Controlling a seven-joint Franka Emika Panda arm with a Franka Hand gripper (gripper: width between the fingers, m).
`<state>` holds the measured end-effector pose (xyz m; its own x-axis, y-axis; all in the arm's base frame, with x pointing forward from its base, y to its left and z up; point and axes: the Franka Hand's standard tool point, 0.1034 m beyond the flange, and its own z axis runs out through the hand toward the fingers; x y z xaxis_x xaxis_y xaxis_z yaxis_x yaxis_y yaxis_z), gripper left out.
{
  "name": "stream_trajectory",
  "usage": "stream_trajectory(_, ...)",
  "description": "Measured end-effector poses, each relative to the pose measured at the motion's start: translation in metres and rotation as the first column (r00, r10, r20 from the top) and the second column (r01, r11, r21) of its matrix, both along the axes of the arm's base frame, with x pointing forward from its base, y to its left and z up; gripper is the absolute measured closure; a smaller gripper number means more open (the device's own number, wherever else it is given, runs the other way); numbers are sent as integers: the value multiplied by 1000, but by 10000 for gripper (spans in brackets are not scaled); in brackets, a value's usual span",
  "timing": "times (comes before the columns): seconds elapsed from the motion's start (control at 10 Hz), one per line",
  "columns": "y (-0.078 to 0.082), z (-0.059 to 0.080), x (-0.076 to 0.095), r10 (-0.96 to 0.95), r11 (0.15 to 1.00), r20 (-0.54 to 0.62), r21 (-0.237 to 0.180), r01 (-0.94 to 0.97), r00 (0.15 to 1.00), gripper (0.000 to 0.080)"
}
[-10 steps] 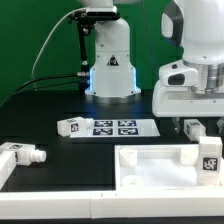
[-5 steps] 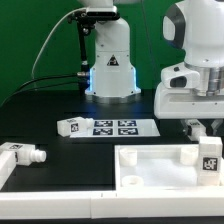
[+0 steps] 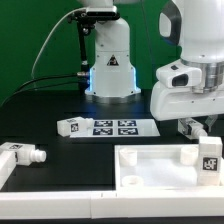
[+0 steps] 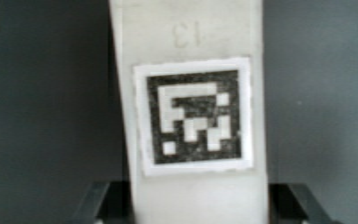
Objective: Assemble square table
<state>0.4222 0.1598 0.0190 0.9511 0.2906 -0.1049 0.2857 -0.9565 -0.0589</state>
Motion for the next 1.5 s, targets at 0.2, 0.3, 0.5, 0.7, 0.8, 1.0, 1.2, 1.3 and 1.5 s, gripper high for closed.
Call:
stream_trajectory(0.2,-1,1,4,130,991,11,15,-131,991,514)
stream_trajectory(0.3,-2,0,4,206,978,13,19,-206,978,514)
stream_trajectory(0.5,-7,1,9,403,914,35,34,-404,915,514)
stream_trajectory(0.7,-23,9,29,690,718,95,34,-695,717,512)
stream_trajectory(0.8,-23,9,30,790,605,105,22,-796,603,512)
stream_trajectory(1.0,-26,8,30,828,553,100,19,-833,552,512)
stream_trajectory(1.2,-33,8,31,900,425,99,9,-905,424,512)
stream_trajectory(1.3,-45,9,29,958,264,117,-18,-964,260,512)
stream_trajectory(1.5,-72,12,16,991,40,129,-30,-999,36,512)
